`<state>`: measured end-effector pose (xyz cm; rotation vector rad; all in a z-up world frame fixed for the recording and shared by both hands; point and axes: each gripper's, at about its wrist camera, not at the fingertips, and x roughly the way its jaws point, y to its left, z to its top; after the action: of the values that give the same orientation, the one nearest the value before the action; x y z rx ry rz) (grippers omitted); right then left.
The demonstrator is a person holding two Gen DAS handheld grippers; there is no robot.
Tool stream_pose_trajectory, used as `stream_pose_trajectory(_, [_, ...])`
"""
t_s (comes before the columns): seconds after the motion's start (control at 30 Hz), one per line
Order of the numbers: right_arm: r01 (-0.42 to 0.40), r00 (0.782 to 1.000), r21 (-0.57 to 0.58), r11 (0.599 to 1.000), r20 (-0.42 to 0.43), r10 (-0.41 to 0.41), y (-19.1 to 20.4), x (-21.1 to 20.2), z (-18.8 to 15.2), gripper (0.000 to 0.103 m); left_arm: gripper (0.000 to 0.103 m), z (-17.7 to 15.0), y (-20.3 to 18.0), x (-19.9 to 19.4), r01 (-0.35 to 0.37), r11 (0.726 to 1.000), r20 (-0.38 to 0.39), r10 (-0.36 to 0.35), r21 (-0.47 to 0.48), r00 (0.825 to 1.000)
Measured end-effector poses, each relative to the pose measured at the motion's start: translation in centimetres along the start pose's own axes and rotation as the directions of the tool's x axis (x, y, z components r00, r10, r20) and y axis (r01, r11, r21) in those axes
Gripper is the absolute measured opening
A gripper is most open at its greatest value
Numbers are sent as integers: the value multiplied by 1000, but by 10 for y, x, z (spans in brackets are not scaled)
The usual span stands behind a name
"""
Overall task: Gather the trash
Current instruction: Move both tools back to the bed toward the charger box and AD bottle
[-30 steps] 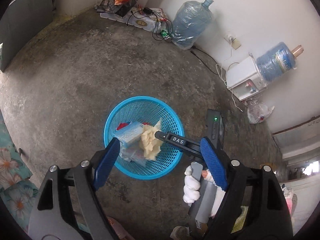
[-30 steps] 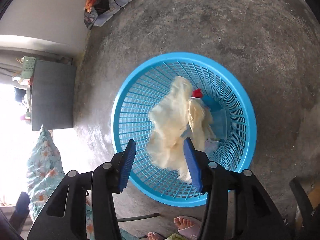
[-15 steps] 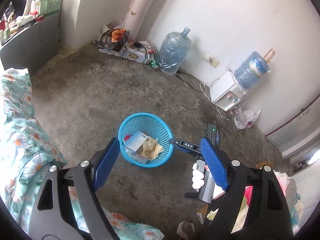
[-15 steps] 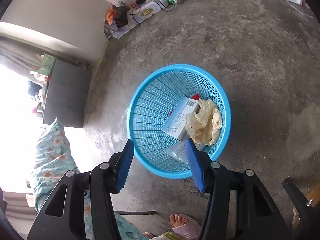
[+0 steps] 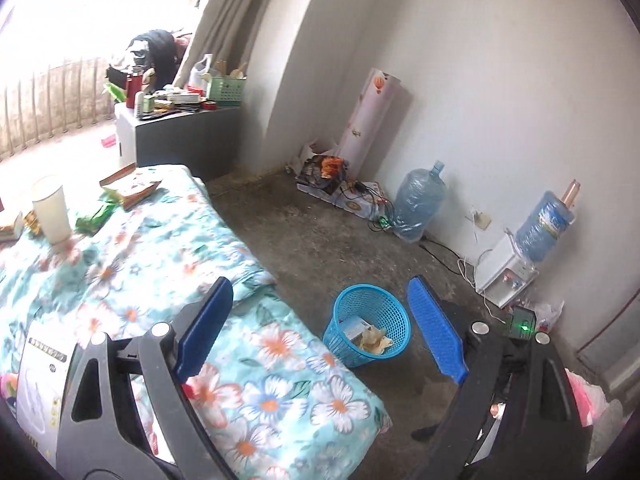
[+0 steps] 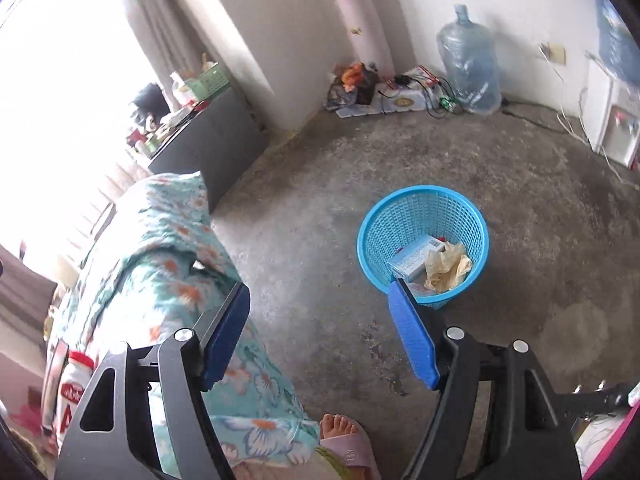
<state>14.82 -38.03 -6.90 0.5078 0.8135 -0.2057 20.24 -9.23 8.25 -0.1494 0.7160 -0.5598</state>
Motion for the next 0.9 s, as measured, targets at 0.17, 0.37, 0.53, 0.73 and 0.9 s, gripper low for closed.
stream_pose_trajectory(0.17, [-80,996,-136,987,19,83,59,-31,-9,74,85,-21,40,-62,-94,992,81,101,-86,992])
stream_pose_trajectory(0.37, [-117,979,-319,941,122,163,126,-75,-22,93,86,-45,79,-116,-190,970,146,212,-154,966])
stream_pose_trajectory(0.53, [-140,968,-371,918,142,205,156,-89,-36,96,86,-65,108,-144,-226,951,157,261,-211,953])
stream_pose_trajectory(0.73, [-268,950,-372,889,53,309,190,-96,-56,96,86,-83,131,-162,-248,935,164,294,-253,942])
stream_pose_trajectory(0.9, [-337,932,-378,862,-7,362,215,-97,-70,96,86,-88,141,-176,-257,933,184,307,-253,934])
